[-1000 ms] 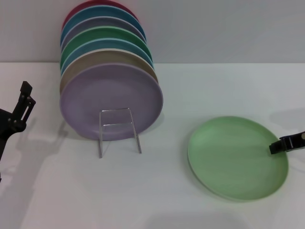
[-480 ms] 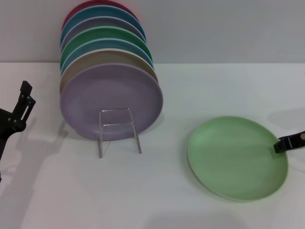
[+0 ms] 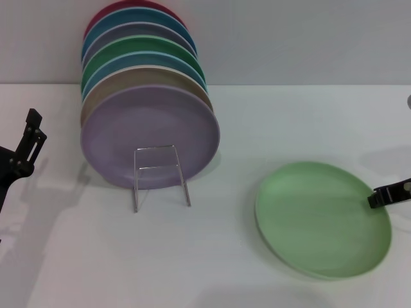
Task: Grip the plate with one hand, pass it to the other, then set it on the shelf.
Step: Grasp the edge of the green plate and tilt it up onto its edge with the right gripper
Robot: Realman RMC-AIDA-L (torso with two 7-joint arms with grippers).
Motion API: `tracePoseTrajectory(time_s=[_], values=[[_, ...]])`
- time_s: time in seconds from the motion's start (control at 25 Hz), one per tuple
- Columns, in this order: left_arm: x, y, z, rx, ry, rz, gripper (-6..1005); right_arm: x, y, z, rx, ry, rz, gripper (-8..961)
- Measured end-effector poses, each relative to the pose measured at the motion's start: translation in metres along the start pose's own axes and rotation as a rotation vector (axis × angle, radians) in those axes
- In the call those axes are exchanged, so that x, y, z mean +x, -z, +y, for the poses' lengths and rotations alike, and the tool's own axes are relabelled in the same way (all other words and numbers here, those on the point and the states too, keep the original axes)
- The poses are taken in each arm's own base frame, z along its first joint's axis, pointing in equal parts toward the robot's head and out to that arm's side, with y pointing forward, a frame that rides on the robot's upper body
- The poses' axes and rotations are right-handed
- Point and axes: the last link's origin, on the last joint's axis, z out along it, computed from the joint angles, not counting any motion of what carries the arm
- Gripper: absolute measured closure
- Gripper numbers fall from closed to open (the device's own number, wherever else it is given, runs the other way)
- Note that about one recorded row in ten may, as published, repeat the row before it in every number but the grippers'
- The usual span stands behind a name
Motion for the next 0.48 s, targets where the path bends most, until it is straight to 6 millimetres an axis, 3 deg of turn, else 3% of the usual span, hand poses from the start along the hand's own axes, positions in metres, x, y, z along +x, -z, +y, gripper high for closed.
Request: tracePoseTrajectory(time_s=[0.48], values=[[0.0, 0.002, 0.001, 0.0, 0.003, -0.002, 197, -0.014, 0.023, 0.0, 0.026, 0.022, -0.157, 924]])
